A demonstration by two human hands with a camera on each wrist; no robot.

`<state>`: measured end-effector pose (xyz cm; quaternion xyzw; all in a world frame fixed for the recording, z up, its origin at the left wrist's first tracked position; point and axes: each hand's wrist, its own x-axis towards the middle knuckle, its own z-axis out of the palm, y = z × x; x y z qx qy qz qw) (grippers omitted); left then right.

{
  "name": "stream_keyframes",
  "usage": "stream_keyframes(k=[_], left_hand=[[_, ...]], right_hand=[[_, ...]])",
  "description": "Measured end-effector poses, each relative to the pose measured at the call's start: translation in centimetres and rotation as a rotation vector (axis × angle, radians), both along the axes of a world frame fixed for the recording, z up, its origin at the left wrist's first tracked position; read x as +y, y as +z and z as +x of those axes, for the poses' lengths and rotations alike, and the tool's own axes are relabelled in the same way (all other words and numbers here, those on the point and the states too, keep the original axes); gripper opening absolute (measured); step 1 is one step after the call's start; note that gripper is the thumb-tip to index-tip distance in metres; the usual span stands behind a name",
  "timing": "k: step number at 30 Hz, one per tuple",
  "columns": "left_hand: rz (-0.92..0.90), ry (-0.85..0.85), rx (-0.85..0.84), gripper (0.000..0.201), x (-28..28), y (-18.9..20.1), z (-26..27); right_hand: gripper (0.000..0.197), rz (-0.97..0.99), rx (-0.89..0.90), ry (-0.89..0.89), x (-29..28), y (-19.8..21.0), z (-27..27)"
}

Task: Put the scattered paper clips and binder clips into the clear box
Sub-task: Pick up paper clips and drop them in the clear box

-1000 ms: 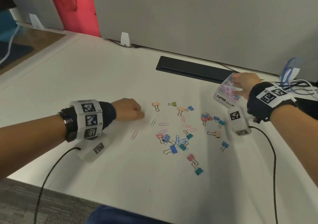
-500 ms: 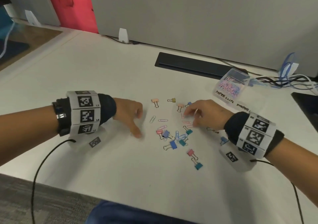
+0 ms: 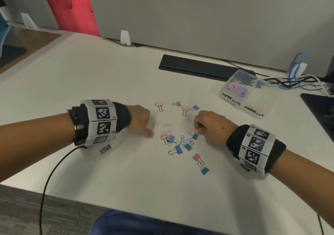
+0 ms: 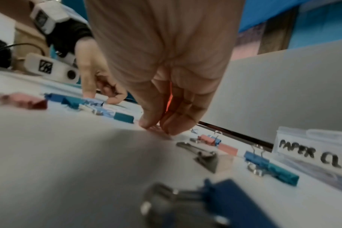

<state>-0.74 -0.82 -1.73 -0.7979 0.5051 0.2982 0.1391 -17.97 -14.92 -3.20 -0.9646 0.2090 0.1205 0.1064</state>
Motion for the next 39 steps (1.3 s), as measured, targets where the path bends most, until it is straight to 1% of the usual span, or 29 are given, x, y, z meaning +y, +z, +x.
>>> stream_keyframes(k=[2, 4, 6, 8, 10, 14, 16, 18, 19, 21, 22, 23, 24, 26, 28, 30, 32, 33, 34, 35, 36, 37, 39], left_hand=[[-0.032, 0.01, 0.009, 0.037, -0.1, 0.0, -0.2], [-0.071, -0.007, 0.035, 0.03, 0.0, -0.3, -0.3], [-0.106, -0.02, 0.06, 0.024, 0.1, -0.4, -0.5], [-0.149, -0.018, 0.096, 0.023, 0.2, -0.3, -0.6], [-0.177, 0.01, 0.119, 0.027, 0.1, -0.2, -0.7], [-0.156, 0.069, 0.042, 0.043, -0.2, 0.0, -0.8], [-0.146, 0.064, 0.019, 0.038, -0.5, -0.3, -0.9], [-0.16, 0.052, 0.016, 0.025, -0.9, -0.5, -1.3], [-0.171, 0.045, 0.019, 0.024, -1.3, -0.6, -1.6], [-0.192, 0.032, 0.037, 0.03, -2.1, -0.9, -2.3], [-0.206, 0.023, 0.047, 0.03, -2.5, -1.0, -2.6], [-0.217, 0.004, 0.052, 0.027, -2.9, -1.1, -3.0], [-0.225, -0.016, 0.054, 0.022, -3.4, -1.2, -3.4], [-0.232, -0.041, 0.059, 0.015, -4.4, -1.2, -4.1], [-0.243, -0.065, 0.072, 0.012, -5.3, -1.0, -4.8], [-0.267, -0.079, 0.095, 0.013, -6.1, -0.9, -5.0], [-0.291, -0.059, 0.12, 0.013, -6.2, -0.4, -4.9], [-0.289, -0.044, 0.133, 0.012, -6.1, -0.1, -4.7], [-0.278, -0.039, 0.141, 0.016, -5.9, 0.1, -4.6], [-0.253, -0.04, 0.139, 0.027, -5.7, 0.3, -4.4], [-0.227, -0.042, 0.127, 0.037, -5.4, 0.4, -4.2], [-0.205, -0.043, 0.115, 0.041, -5.2, 0.3, -4.1], [-0.2, -0.051, 0.105, 0.035, -5.0, 0.0, -4.3]], right_hand=[[0.017, -0.083, 0.042, 0.057, 0.5, -0.1, -0.2], [0.02, -0.162, 0.071, 0.102, 0.8, -0.3, -0.3], [0.022, -0.201, 0.077, 0.124, 0.9, -0.5, -0.2], [0.024, -0.203, 0.087, 0.12, 0.9, -0.4, -0.1], [0.025, -0.189, 0.084, 0.115, 0.8, -0.2, 0.0], [0.03, -0.134, 0.059, 0.05, 0.4, 0.1, -0.1], [0.028, -0.12, 0.026, 0.01, 0.0, 0.0, -0.3], [0.024, -0.025, -0.094, -0.107, -0.4, 0.2, -0.5], [0.022, 0.057, -0.188, -0.192, -0.6, 0.3, -0.6], [0.015, 0.28, -0.326, -0.354, -0.9, 0.7, -0.8], [0.015, 0.402, -0.346, -0.421, -1.0, 1.0, -0.9], [0.02, 0.488, -0.337, -0.468, -1.0, 1.2, -1.0], [0.025, 0.521, -0.308, -0.486, -1.0, 1.3, -1.1], [0.027, 0.468, -0.237, -0.457, -0.7, 1.3, -1.2], [0.019, 0.372, -0.179, -0.393, -0.4, 1.0, -1.5], [0.016, 0.287, -0.106, -0.342, -0.3, 0.7, -1.7], [0.02, 0.234, -0.075, -0.334, -0.7, 0.5, -1.7], [0.025, 0.203, -0.075, -0.325, -0.9, 0.3, -1.5], [0.029, 0.174, -0.075, -0.316, -1.2, 0.2, -1.3], [0.032, 0.149, -0.073, -0.308, -1.5, 0.1, -1.0], [0.033, 0.126, -0.071, -0.299, -1.7, 0.0, -0.7], [0.032, 0.107, -0.065, -0.286, -1.7, 0.0, -0.5], [0.026, 0.075, -0.051, -0.254, -1.8, 0.1, 0.0]])
